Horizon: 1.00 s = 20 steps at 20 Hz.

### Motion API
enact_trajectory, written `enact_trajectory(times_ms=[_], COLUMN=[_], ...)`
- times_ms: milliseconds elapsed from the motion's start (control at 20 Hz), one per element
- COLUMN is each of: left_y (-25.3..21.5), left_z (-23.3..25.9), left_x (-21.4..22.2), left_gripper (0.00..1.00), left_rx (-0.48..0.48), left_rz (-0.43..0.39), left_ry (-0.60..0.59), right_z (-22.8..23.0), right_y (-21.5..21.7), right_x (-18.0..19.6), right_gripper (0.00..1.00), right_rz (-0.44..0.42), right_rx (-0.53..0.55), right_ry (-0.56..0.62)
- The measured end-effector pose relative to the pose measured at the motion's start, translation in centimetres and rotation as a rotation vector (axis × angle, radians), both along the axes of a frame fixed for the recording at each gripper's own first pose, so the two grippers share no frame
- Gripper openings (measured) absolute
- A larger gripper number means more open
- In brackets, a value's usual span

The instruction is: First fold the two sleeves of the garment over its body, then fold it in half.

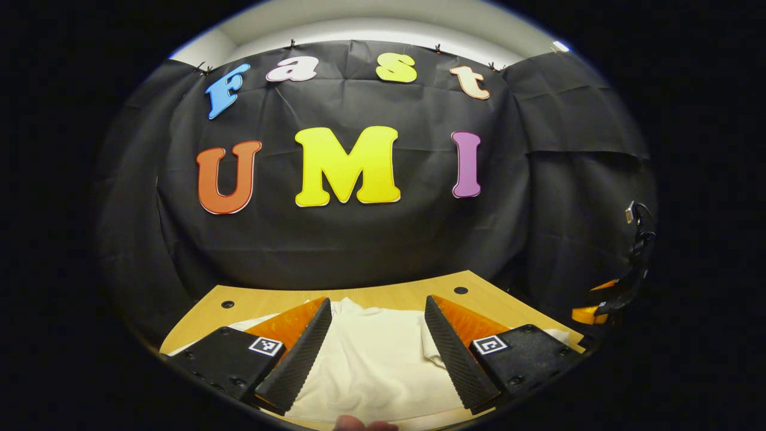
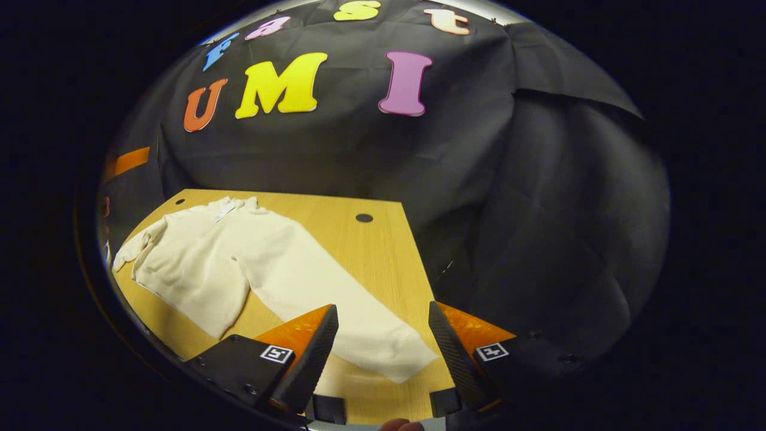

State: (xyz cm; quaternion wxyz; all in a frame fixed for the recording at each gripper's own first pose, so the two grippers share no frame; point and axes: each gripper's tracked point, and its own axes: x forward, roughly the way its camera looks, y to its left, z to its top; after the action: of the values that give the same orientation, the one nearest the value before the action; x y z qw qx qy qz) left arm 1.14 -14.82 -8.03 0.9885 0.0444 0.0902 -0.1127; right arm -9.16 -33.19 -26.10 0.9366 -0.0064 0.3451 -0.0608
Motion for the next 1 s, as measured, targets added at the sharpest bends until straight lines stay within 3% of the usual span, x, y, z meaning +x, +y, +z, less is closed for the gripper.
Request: enact_trajectory(times_ms=[250, 400, 750, 1000], left_y=[0.6, 0.8, 0.0, 0.0], left_z=[-1.3, -2.2, -2.4, -2.8], left_x=[-0.1, -0.4, -0.8, -0.5], left_gripper=[0.99, 0.99, 0.99, 0.99], left_rx=[0.031, 0.049, 0.068, 0.063], left_rz=[0.033, 0.045, 0.023, 0.024], left_ry=[0.028, 0.058, 0.066, 0.080], right_z=[-7.2, -9.8, -13.5, -13.8], right_y=[-4.6, -5.0, -4.5, -3.8], right_x=[-1.7, -1.3, -1.0, -1.8], right_gripper=[0.94, 0.94, 0.95, 0.95], right_rz=[-0.065, -0.049, -0.041, -0.020], right_rx=[0.018, 0.023, 0.049, 0.086], right_ry=[0.158, 0.203, 0.276, 0.292])
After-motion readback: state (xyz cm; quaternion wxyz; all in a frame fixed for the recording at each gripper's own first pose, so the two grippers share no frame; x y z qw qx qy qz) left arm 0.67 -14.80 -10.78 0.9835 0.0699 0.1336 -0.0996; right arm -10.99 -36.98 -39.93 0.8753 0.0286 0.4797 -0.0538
